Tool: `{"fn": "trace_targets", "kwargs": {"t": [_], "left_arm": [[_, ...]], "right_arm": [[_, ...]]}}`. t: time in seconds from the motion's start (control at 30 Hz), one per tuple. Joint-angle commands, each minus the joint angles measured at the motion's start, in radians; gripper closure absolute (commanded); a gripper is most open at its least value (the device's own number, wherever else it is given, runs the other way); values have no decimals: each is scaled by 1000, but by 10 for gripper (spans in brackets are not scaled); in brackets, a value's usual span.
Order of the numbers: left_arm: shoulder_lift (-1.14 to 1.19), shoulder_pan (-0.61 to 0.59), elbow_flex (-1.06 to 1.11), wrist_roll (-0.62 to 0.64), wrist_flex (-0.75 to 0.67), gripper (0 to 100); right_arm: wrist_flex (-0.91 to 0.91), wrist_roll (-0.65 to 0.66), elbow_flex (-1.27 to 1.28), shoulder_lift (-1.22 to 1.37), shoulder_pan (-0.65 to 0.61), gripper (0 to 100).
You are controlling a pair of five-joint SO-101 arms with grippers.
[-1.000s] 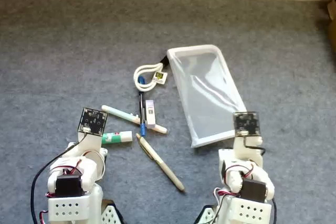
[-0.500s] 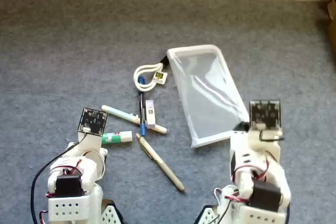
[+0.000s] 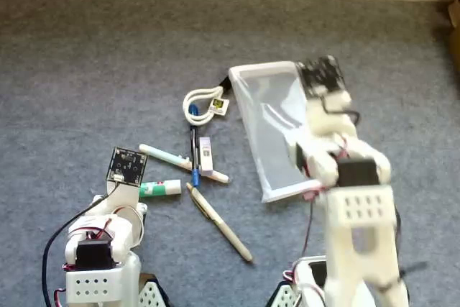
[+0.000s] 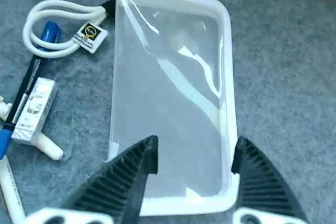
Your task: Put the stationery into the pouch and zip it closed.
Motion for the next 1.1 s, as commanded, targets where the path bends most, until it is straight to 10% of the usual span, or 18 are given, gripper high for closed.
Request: {"fn": "trace_targets", "kwargs": {"t": [0.0, 0.47, 1.07], "left_arm": [[-8, -8, 19, -8, 5, 993], [-8, -8, 19, -8, 5, 993], [-8, -8, 19, -8, 5, 993]], "right_arm": [[-140, 2, -87, 116, -58, 757], [-743, 3, -150, 558, -142, 757], [-829, 2, -743, 1201, -82, 854]]}}
